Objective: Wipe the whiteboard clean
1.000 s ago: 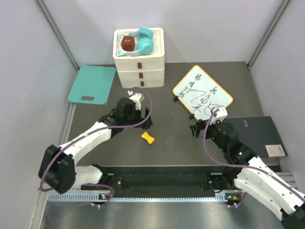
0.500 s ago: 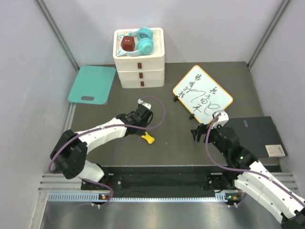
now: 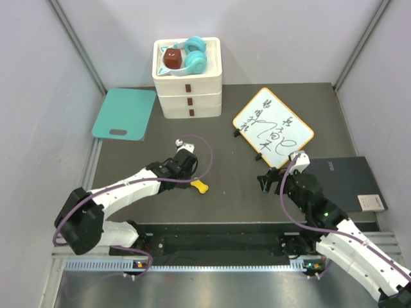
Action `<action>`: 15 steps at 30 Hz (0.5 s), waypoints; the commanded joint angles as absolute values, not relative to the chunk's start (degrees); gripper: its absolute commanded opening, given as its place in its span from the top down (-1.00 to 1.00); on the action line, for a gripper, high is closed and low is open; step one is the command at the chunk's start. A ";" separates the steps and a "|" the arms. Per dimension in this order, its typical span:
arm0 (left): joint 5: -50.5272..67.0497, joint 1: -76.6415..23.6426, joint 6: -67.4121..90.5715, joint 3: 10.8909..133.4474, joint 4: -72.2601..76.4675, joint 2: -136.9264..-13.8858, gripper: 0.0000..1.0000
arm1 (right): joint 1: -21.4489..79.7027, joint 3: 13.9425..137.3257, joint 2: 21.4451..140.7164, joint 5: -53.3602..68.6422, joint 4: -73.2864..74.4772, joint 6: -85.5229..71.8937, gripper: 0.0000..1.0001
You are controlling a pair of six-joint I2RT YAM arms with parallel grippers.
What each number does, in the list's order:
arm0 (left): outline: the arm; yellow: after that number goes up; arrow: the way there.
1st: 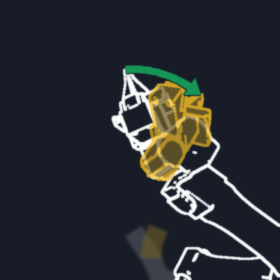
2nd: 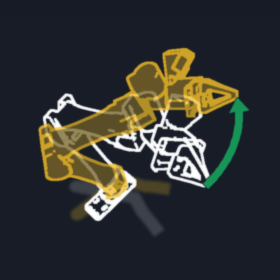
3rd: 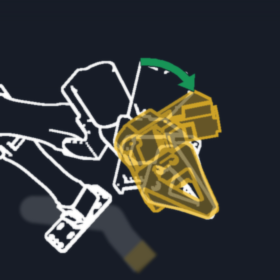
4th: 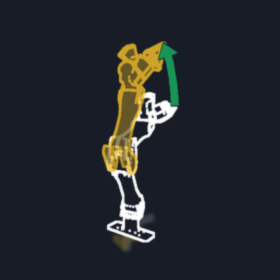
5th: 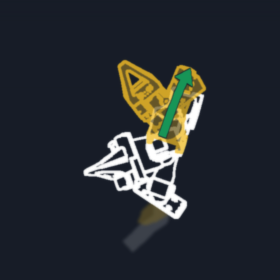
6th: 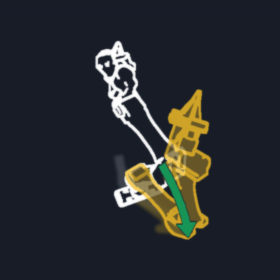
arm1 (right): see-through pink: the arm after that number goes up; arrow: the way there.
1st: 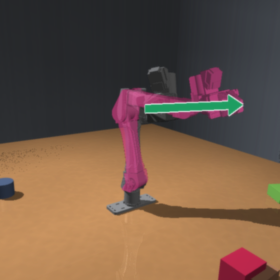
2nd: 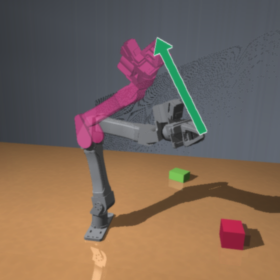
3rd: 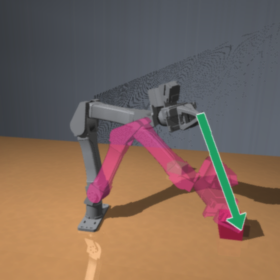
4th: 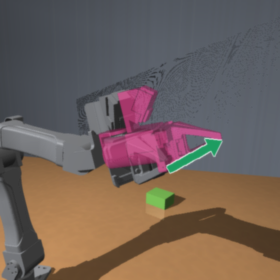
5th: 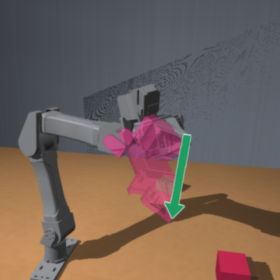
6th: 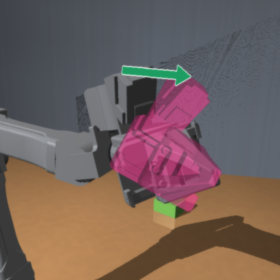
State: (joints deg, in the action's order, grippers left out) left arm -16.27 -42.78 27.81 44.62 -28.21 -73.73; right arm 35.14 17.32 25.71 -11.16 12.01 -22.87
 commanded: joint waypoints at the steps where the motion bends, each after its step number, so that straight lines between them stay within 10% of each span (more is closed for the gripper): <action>1: -12.74 -44.20 30.05 43.33 -24.26 -77.07 1.00 | 35.60 18.98 26.80 -10.28 11.16 -24.87 -0.98; 15: -16.17 -53.78 35.33 49.48 -16.53 -95.00 1.00 | 35.60 18.72 27.69 -9.32 9.40 -27.51 -0.98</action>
State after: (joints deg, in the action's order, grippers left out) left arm -13.91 -50.98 32.75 46.52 -20.03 -89.12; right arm 35.14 17.32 27.81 -9.74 11.79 -26.04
